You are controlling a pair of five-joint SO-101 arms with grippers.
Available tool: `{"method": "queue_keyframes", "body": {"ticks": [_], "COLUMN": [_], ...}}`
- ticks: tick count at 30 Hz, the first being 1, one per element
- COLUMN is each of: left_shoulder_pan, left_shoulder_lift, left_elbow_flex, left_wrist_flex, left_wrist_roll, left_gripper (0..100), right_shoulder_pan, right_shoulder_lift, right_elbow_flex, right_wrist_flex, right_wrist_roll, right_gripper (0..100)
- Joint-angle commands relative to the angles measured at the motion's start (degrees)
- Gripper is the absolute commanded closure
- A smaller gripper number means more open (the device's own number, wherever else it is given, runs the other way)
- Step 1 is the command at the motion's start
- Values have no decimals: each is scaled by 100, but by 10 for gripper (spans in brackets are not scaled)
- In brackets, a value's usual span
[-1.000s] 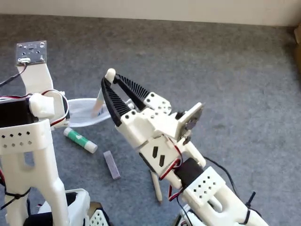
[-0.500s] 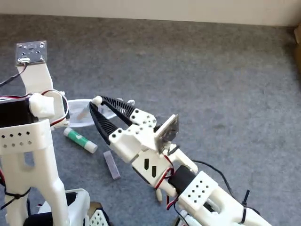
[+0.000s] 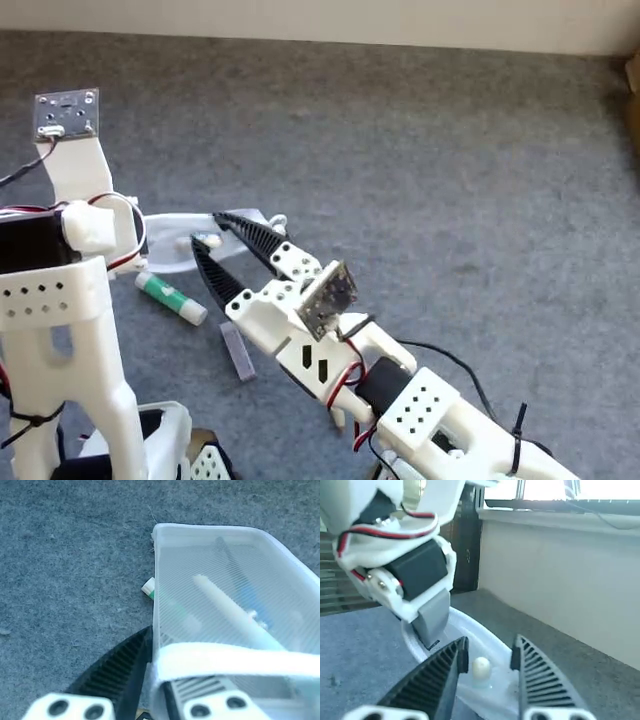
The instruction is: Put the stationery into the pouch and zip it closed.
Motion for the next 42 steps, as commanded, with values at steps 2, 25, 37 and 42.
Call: {"method": "queue_keyframes", "body": {"ticks": [2,25,37,42], "left_shoulder_pan": [-13,-593,-1174,-1165], "left_shoulder_lift": [-4,-57,-57,-57], "left_elbow_flex": [163,119,145,171], "left_wrist_flex": [-255,-457,-484,-484], "left_wrist_roll": [-9,273,281,281], "left_gripper": [995,995,995,995], "right_shoulder_pan": [-48,-13,637,699], "right_shoulder_lift": [-31,-1358,-1332,-945], "right_elbow_flex": [-224,-2668,-2185,-1780], "right_wrist_flex": [532,6308,7371,7371], "right_wrist_roll": [53,26,-510,-545], "right_gripper": [828,829,829,829]}}
